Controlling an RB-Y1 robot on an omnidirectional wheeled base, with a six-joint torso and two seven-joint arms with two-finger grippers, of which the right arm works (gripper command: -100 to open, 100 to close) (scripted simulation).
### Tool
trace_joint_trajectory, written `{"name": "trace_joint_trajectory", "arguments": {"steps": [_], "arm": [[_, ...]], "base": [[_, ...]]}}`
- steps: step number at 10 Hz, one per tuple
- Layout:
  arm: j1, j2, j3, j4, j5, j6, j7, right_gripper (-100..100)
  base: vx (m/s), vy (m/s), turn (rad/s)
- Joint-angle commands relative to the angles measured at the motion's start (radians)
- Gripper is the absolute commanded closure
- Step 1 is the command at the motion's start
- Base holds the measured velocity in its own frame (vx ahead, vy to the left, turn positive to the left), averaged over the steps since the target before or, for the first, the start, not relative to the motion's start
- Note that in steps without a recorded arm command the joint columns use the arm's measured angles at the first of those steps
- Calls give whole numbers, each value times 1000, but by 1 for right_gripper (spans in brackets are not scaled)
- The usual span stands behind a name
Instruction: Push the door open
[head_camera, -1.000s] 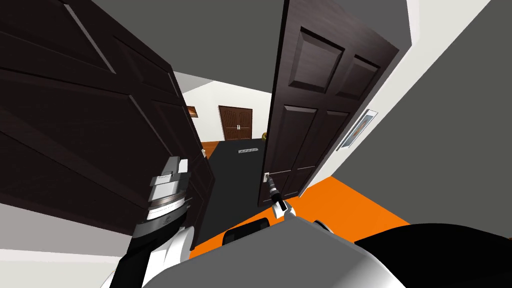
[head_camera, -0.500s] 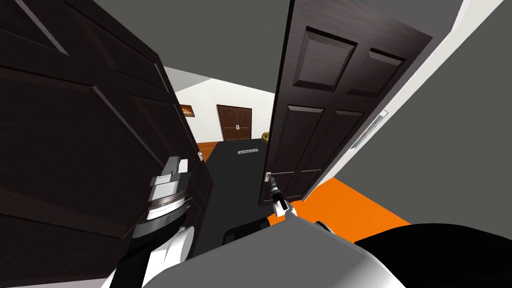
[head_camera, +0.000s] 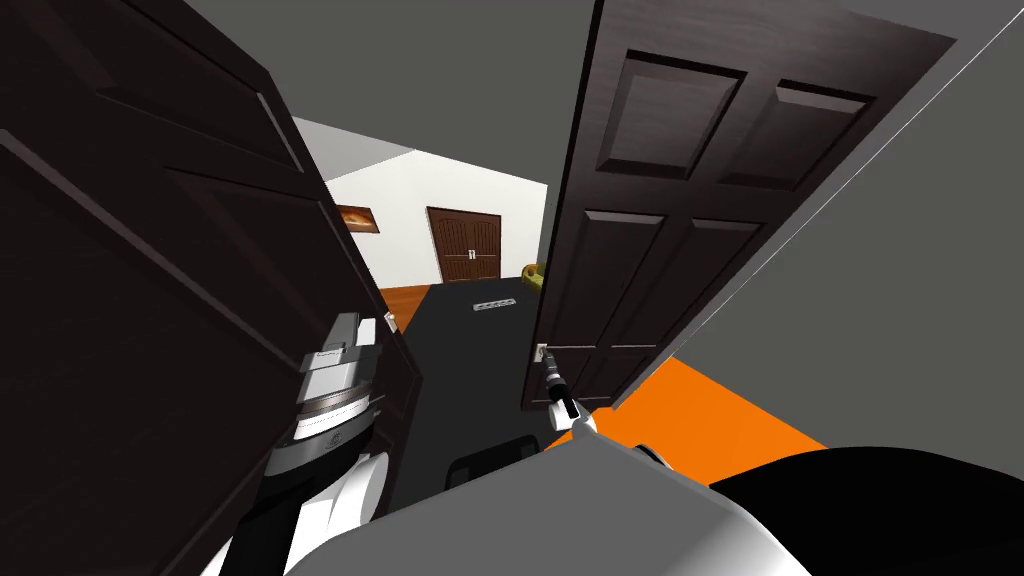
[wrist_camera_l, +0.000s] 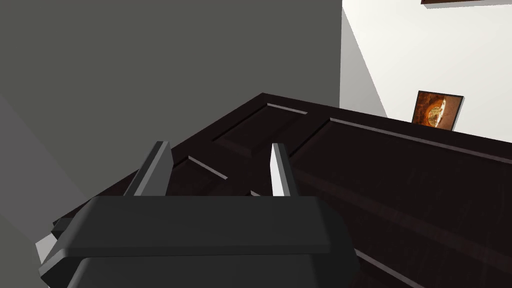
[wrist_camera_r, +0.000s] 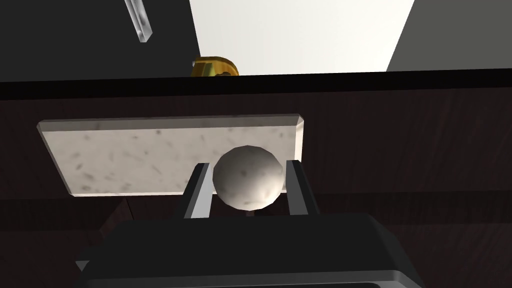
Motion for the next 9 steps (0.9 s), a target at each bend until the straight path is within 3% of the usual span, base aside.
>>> {"name": "trace_joint_trajectory", "arguments": {"steps": [1, 5, 7, 9], "arm": [[-13, -8, -19, 34, -8, -26, 5, 100], [-16, -11, -70, 46, -29, -27, 24, 100], [-16, -11, -70, 46, -29, -27, 24, 100], [-18, -12, -94, 52, -39, -27, 33, 100]], "base": [[114, 40, -28], [183, 68, -57], [84, 32, -22], [159, 48, -42]]}}
